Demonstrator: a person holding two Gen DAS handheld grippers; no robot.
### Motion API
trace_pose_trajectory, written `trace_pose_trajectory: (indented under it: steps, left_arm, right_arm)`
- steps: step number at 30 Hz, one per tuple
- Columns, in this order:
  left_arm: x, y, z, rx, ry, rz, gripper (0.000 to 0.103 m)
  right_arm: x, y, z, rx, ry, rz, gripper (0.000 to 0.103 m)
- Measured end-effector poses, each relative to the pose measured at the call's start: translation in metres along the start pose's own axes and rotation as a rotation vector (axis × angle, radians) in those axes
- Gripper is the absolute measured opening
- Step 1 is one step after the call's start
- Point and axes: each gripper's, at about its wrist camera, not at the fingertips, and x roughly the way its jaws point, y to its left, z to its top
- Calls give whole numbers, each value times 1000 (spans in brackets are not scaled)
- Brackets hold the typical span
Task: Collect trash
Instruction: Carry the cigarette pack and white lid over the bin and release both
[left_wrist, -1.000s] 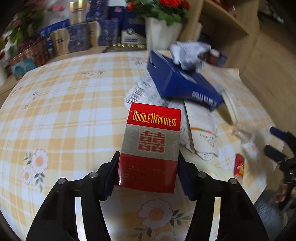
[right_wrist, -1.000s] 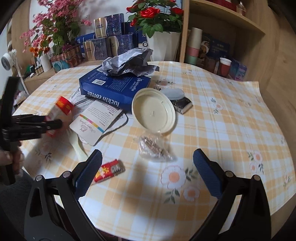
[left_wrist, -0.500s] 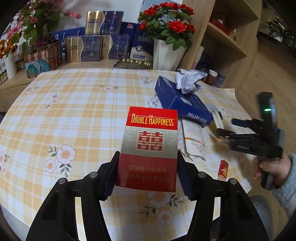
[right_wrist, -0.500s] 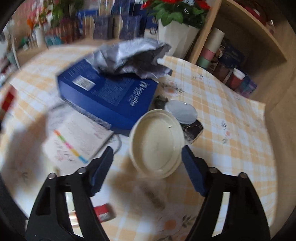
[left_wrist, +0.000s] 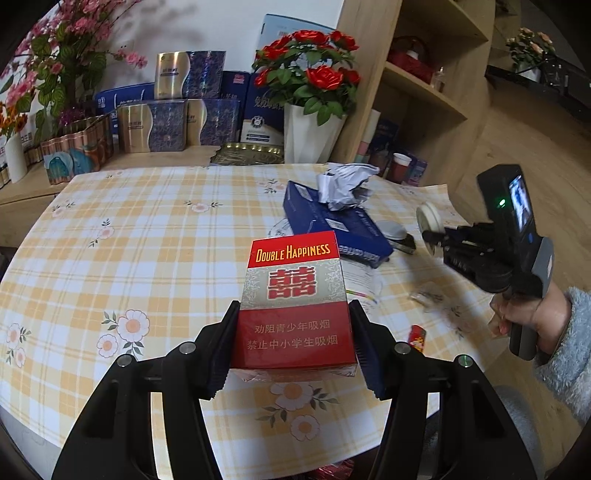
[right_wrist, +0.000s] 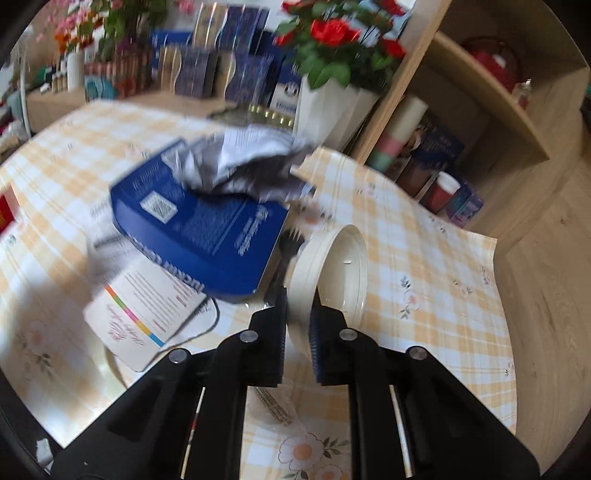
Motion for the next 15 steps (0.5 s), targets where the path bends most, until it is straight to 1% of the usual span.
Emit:
trace_pose_trajectory:
  steps: [3, 8, 10, 15]
  left_arm:
    - [-11, -6, -3, 9, -16, -6, 56]
    - [-29, -15, -13, 23, -24, -13, 56]
    - [-38, -18, -19, 27, -27, -16, 56]
    - [-61, -23, -35, 30, -38, -21, 56]
  right_arm:
    - [-23, -3, 0, 18, -45, 25, 15]
    - [-59, 2, -14, -14, -122, 59, 15]
    - [-72, 7, -23, -18, -144, 84, 15]
    - [-107, 16, -50, 3, -191, 177, 15]
